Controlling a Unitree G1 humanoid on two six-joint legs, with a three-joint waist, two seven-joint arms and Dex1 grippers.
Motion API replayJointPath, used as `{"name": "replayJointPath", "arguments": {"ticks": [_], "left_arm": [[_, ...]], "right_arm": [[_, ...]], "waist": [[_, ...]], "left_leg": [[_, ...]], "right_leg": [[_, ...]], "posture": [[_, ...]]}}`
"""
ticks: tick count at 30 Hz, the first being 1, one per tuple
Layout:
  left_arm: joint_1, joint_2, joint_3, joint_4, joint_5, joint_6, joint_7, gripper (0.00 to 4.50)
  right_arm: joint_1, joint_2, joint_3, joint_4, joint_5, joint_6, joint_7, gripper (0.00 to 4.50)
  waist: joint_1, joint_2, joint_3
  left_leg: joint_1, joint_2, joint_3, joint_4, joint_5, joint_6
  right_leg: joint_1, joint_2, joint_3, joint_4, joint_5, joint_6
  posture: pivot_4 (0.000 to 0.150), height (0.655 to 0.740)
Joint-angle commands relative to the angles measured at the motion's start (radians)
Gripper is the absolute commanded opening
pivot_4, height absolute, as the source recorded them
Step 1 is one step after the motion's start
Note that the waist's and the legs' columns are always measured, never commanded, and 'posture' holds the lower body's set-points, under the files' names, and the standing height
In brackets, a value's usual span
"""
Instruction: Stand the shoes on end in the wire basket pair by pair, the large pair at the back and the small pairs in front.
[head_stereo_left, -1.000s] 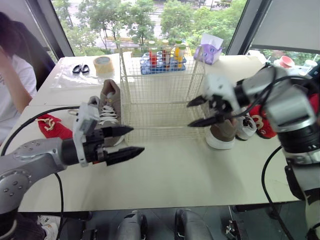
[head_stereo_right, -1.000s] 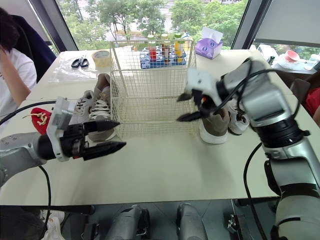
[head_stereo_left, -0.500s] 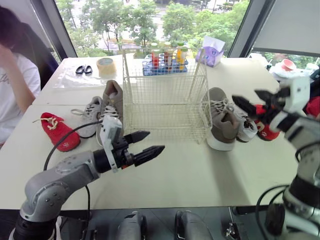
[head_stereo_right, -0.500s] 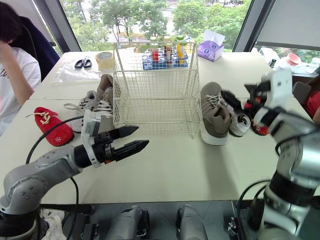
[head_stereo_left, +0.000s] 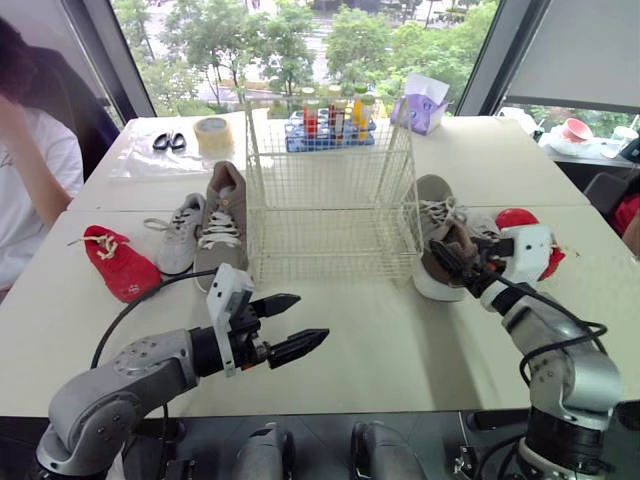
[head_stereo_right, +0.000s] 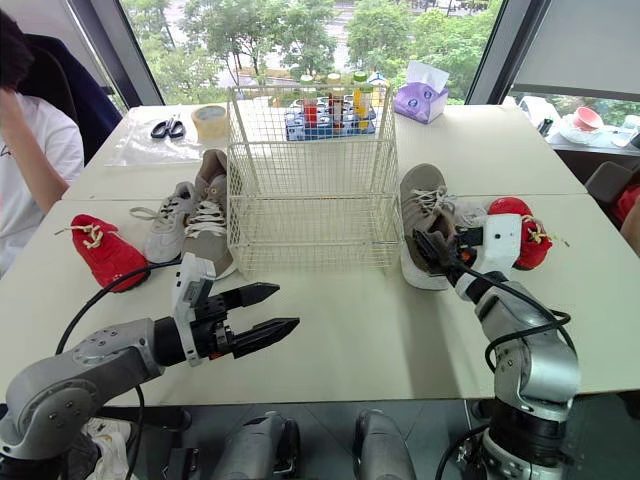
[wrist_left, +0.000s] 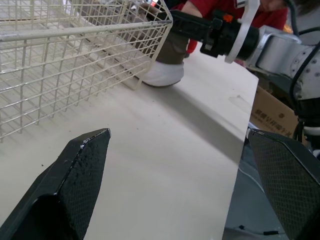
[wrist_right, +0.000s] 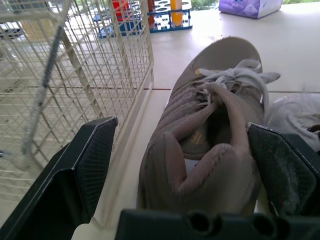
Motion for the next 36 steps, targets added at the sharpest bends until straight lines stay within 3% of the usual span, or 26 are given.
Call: {"name": "replayJointPath", "arguments": {"ticks": [1, 2, 5, 11, 14, 19, 23, 27, 29, 31, 36], "left_arm": [[0.006, -0.006, -0.001, -0.036, 0.017, -0.023, 0.008, 4.50], [0.007, -0.006, 0.001, -0.036, 0.019, -0.023, 0.007, 4.50], [0.007, 0.000, 0.008, -0.034, 0.031, -0.022, 0.005, 4.50], [0.006, 0.007, 0.037, -0.019, 0.026, -0.022, -0.002, 4.50], [-0.001, 0.015, 0.049, -0.015, -0.003, -0.010, -0.016, 4.50], [-0.054, 0.046, 0.109, 0.022, -0.169, 0.046, -0.031, 4.50], [-0.133, 0.097, 0.171, 0.106, -0.355, 0.095, -0.048, 4.50], [-0.213, 0.142, 0.237, 0.186, -0.546, 0.111, 0.018, 4.50], [-0.305, 0.201, 0.294, 0.246, -0.689, 0.099, 0.066, 4.50], [-0.394, 0.245, 0.332, 0.314, -0.746, 0.085, 0.092, 4.50], [-0.666, 0.324, 0.405, 0.656, -0.677, 0.052, 0.072, 4.50]], "right_arm": [[-0.003, 0.002, 0.035, 0.099, -0.031, -0.102, -0.037, 4.46], [-0.001, -0.001, 0.044, 0.128, -0.041, -0.127, -0.046, 4.46], [0.012, -0.013, 0.077, 0.178, -0.067, -0.182, -0.064, 3.66], [0.047, -0.016, 0.110, 0.162, -0.064, -0.200, -0.089, 1.06], [0.043, -0.004, 0.106, 0.143, -0.067, -0.194, -0.134, 0.25], [-0.140, -0.044, 0.022, 0.098, -0.069, -0.260, -0.253, 0.24], [-0.406, -0.178, -0.026, 0.113, -0.071, -0.284, -0.298, 0.24], [-0.565, -0.275, -0.027, 0.145, -0.053, -0.300, -0.273, 0.24], [-0.702, -0.337, -0.005, 0.191, -0.004, -0.326, -0.184, 0.24], [-0.802, -0.377, 0.022, 0.234, 0.039, -0.355, -0.091, 0.24], [-0.911, -0.455, 0.173, 0.298, 0.150, -0.431, 0.336, 0.24]], "waist": [[-0.001, 0.000, 0.000], [-0.003, 0.000, 0.000], [-0.004, 0.000, 0.000], [-0.004, 0.000, -0.001], [-0.002, -0.001, -0.001], [-0.003, 0.003, 0.001], [-0.002, 0.011, 0.006], [0.002, 0.009, 0.005], [0.000, 0.007, 0.005], [-0.007, 0.007, 0.007], [-0.027, 0.007, 0.007]], "left_leg": [[0.000, 0.000, 0.000, 0.000, 0.000, 0.000], [0.000, 0.000, 0.000, 0.000, 0.000, 0.000], [0.001, 0.000, 0.000, 0.000, 0.000, 0.000], [0.001, 0.000, 0.000, 0.000, 0.000, 0.000], [0.001, 0.000, 0.000, 0.000, 0.000, 0.000], [0.000, 0.000, 0.000, 0.000, 0.000, 0.000], [-0.007, -0.001, 0.001, 0.001, 0.000, 0.001], [-0.012, -0.002, 0.002, 0.000, 0.002, -0.001], [-0.010, 0.000, 0.000, -0.003, 0.001, -0.001], [-0.011, 0.000, 0.001, -0.002, 0.002, -0.002], [-0.009, 0.000, 0.001, -0.001, 0.002, -0.002]], "right_leg": [[0.000, 0.000, 0.000, 0.000, 0.000, 0.000], [0.000, 0.000, 0.000, 0.000, 0.000, 0.000], [0.000, 0.000, 0.000, 0.000, 0.000, 0.000], [0.001, 0.000, 0.000, 0.000, 0.000, 0.000], [0.001, 0.000, 0.000, 0.000, 0.000, 0.000], [0.000, 0.000, 0.000, 0.000, -0.001, -0.002], [-0.007, -0.001, 0.001, 0.001, -0.001, -0.002], [-0.015, 0.002, 0.002, 0.005, 0.001, 0.004], [-0.013, 0.004, 0.001, 0.004, 0.001, 0.004], [-0.015, 0.004, 0.002, 0.005, 0.001, 0.004], [-0.012, 0.006, 0.003, 0.004, 0.001, 0.003]], "posture": [[0.150, 0.7400], [0.150, 0.7400], [0.150, 0.7400], [0.150, 0.7400], [0.150, 0.7400], [0.150, 0.7400], [0.150, 0.7400], [0.150, 0.7400], [0.150, 0.7400], [0.150, 0.7400], [0.150, 0.7400]]}}
